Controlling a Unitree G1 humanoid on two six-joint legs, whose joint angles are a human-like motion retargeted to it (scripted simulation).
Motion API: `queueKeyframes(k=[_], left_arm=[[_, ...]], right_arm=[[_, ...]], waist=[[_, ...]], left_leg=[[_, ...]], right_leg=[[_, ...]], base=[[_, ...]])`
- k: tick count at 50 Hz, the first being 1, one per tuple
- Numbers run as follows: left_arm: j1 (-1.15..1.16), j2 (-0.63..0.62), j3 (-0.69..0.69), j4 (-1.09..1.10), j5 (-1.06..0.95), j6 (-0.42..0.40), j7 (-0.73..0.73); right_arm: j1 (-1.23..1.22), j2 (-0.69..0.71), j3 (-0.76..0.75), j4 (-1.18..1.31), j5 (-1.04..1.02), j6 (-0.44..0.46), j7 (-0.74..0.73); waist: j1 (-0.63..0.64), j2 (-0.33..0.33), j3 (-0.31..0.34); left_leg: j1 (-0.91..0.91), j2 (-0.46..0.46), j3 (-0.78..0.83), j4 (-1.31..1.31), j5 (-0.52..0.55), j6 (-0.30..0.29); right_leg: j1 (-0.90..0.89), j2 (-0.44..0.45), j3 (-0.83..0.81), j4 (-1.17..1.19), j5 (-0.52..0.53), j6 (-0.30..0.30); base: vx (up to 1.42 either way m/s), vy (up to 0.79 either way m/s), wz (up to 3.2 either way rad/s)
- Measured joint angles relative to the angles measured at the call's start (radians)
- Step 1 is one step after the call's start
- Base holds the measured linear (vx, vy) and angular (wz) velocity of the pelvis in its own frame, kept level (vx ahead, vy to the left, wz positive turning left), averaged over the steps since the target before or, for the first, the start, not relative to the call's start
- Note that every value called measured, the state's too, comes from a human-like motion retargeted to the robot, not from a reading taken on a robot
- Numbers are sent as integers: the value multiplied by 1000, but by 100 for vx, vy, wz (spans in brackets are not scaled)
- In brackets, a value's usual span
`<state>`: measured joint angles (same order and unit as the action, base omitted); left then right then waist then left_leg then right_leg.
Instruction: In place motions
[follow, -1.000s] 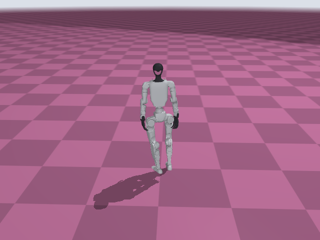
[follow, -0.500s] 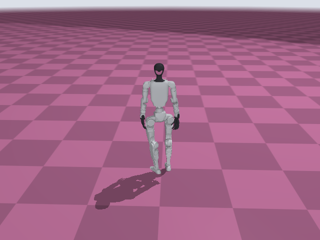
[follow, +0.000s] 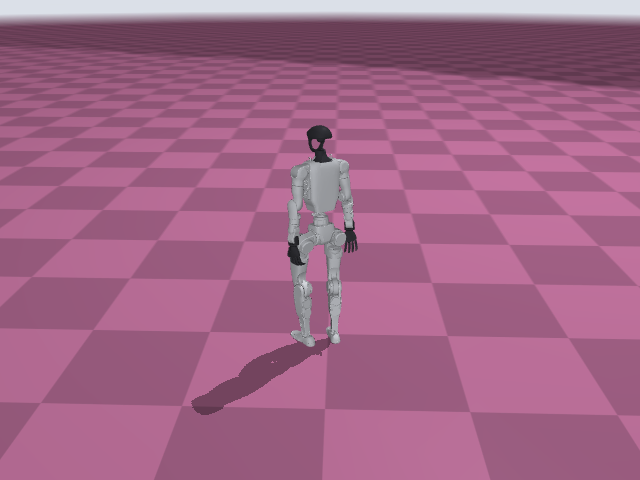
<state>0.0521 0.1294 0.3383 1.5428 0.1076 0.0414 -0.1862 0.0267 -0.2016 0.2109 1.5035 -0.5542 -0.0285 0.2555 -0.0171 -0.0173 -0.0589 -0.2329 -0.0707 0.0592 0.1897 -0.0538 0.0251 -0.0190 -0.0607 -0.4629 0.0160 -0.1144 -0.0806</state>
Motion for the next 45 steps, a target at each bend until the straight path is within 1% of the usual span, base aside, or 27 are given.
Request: queueKeyframes(k=[2, 4, 5, 7, 8, 10, 11, 13, 14, 15, 17, 19, 21, 28, 32, 36, 38, 39, 40, 41, 42, 45], left_arm=[[0, -3, 6, 11, -1, 2, 2], [3, -7, 17, 18, -7, 2, 5], [5, -9, 23, 21, -11, 1, 6], [10, -12, 38, 29, -28, 1, 11], [10, -13, 44, 34, -35, 2, 14], [12, -13, 51, 40, -48, 2, 21], [10, -11, 53, 43, -52, 3, 23], [6, -7, 54, 48, -58, 3, 27], [5, -7, 54, 51, -58, 3, 27], [4, -8, 53, 53, -58, 4, 28], [2, -11, 53, 53, -59, 4, 30], [0, -15, 56, 45, -62, 1, 30], [3, -18, 59, 34, -63, -3, 29], [11, -24, 65, 48, -56, -3, 29], [11, -33, 61, 48, -56, -6, 27], [-4, -33, 36, 42, -44, -7, 23], [-15, -32, 18, 31, -38, -9, 22], [-20, -31, 10, 27, -35, -10, 22], [-25, -31, 3, 22, -33, -10, 20], [-31, -29, -5, 18, -30, -11, 20], [-38, -26, -12, 14, -27, -12, 20], [-65, -6, -33, 10, -19, -10, 16]], right_arm=[[7, -6, -8, 5, -1, 1, -5], [12, -9, -15, 12, -2, 3, -10], [14, -10, -17, 16, -3, 4, -13], [19, -11, -26, 21, -7, 7, -19], [21, -10, -30, 21, -8, 7, -20], [30, -9, -39, 18, -6, 4, -24], [32, -8, -44, 17, -6, 2, -23], [36, -8, -55, 15, -8, 1, -24], [38, -8, -59, 15, -10, 2, -25], [40, -8, -62, 16, -12, 3, -27], [40, -7, -61, 17, -6, 4, -30], [28, -4, -52, 16, 3, 4, -28], [15, 1, -41, 8, 5, 1, -23], [8, 26, -22, -67, -3, -31, 1], [15, 28, -22, -82, -4, -39, 6], [22, 18, -38, -60, 6, -35, -1], [26, 11, -47, -40, 12, -27, -6], [29, 8, -53, -31, 14, -23, -10], [32, 6, -58, -23, 14, -19, -15], [36, 4, -63, -18, 17, -16, -20], [40, 3, -67, -14, 20, -14, -25], [46, 3, -73, -13, 35, -12, -25]], waist=[[5, -8, -4], [-4, -14, -11], [-12, -17, -16], [-44, -19, -32], [-58, -16, -38], [-83, -5, -47], [-93, 8, -48], [-108, 36, -52], [-105, 44, -55], [-97, 48, -60], [-78, 46, -59], [-57, 39, -45], [-43, 29, -36], [-5, -6, -39], [-2, -5, -47], [-6, 9, -49], [-9, 26, -48], [-11, 41, -49], [-12, 59, -50], [-19, 83, -50], [-27, 105, -48], [-53, 139, -33]], left_leg=[[-6, 9, 77, 3, -25, 21], [4, 33, 200, -3, -52, 41], [14, 48, 274, -6, -65, 50], [59, 95, 517, -18, -100, 54], [87, 111, 627, -28, -112, 47], [131, 136, 785, -46, -112, 8], [138, 146, 806, -59, -94, -24], [134, 159, 788, -89, -30, -75], [125, 156, 762, -105, 6, -78], [115, 150, 734, -122, 40, -71], [113, 133, 712, -146, 49, -59], [117, 118, 704, -160, 58, -43], [119, 113, 697, -156, 55, -38], [118, 91, 695, -124, 12, -22], [121, 82, 678, -119, -12, -14], [121, 73, 639, -118, -33, -2], [123, 75, 610, -120, -42, 2], [121, 83, 596, -120, -45, 4], [118, 94, 581, -120, -48, 7], [113, 115, 560, -116, -51, 6], [108, 132, 539, -111, -53, 6], [96, 157, 485, -106, -53, 12]], right_leg=[[8, -18, -55, -3, -12, 5], [14, -36, -115, -3, -24, 11], [16, -45, -146, -3, -29, 14], [23, -60, -226, -2, -45, 22], [27, -61, -258, -2, -52, 25], [36, -58, -309, 0, -66, 34], [42, -45, -328, 1, -72, 39], [55, -19, -371, 0, -83, 49], [59, -14, -391, 0, -86, 54], [62, -14, -409, 2, -88, 59], [71, -19, -435, 8, -91, 65], [82, -23, -444, 14, -94, 67], [89, -31, -452, 19, -97, 72], [97, -63, -457, 36, -101, 85], [110, -73, -474, 53, -97, 98], [131, -80, -505, 82, -79, 107], [141, -82, -521, 111, -43, 101], [142, -81, -528, 132, -21, 87], [140, -78, -532, 154, 0, 69], [133, -72, -524, 190, 13, 31], [118, -68, -496, 230, 20, 5], [5, -52, -263, 382, -22, 3]], base=[[-8, 8, 189], [-7, 7, 206], [-7, 4, 231], [-7, 2, 255], [-6, 0, 245], [-5, -2, 228], [-2, -4, 213], [0, -5, 184], [0, -3, 136], [-1, -2, 97], [-5, -2, 62], [-9, -4, 28], [-6, -7, 16], [-1, -8, 2], [5, -8, 17], [3, -7, 44], [2, -6, 55], [0, -6, 56], [-1, -6, 57], [-2, -7, 63], [-3, -8, 70], [-7, -11, 73]])
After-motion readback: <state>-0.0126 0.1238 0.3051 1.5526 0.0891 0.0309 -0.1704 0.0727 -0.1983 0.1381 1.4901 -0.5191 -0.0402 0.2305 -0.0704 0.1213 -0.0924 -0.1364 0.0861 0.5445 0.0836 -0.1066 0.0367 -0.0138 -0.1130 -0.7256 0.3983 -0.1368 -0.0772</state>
